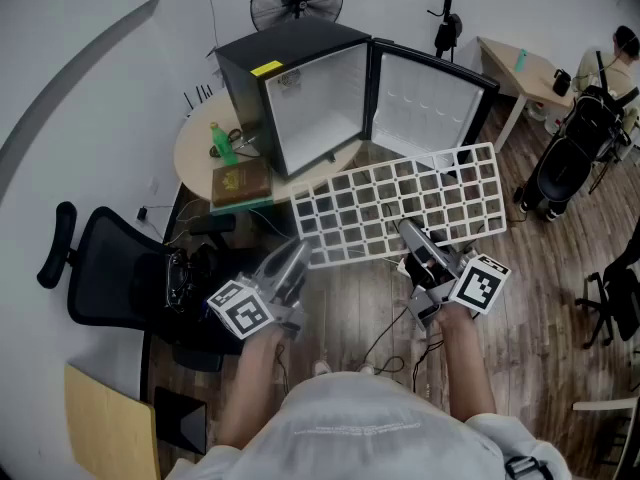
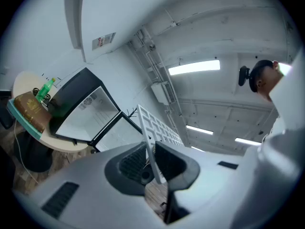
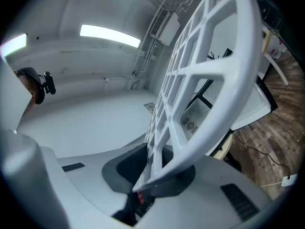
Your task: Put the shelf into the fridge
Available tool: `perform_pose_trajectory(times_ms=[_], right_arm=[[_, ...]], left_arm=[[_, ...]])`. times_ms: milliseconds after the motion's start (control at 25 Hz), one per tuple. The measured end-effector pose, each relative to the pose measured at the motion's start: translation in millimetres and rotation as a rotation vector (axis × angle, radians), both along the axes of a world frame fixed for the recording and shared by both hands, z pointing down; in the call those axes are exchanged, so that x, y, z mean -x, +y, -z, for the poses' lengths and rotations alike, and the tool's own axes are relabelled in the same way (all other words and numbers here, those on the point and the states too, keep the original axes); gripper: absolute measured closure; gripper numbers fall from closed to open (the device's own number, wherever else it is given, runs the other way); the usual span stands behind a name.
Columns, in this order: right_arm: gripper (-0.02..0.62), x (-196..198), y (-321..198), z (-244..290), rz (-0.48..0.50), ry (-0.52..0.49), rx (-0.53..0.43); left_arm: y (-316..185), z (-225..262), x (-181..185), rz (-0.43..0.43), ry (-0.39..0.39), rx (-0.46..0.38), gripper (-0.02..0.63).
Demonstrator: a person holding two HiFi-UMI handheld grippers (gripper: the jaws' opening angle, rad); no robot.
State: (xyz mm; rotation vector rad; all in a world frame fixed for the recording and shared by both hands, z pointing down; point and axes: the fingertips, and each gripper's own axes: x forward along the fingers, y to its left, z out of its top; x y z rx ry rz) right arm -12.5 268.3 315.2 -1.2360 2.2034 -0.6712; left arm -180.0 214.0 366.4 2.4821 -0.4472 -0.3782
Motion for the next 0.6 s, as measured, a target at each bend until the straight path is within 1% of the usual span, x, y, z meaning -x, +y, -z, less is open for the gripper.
perform_pose_trajectory(times_ms=[200, 440, 600], right_arm=[[0.554, -3.2, -0.7, -2.3, 0.0, 0.004, 0.007], [0.552, -6.2, -0.5, -8.6, -0.004, 0.035, 0.02], [0.549, -11.4, 1.5, -15.9, 0.012, 0.038, 0.027]], left_arm=[[1.2, -0.6, -1.1, 0.009, 0.003, 0.004, 0.552], [3.8, -9.2, -2.4, 0.027, 0.021, 0.036, 0.552], [9.8, -16.0, -6.8, 0.035, 0.026, 0.038, 0.552]])
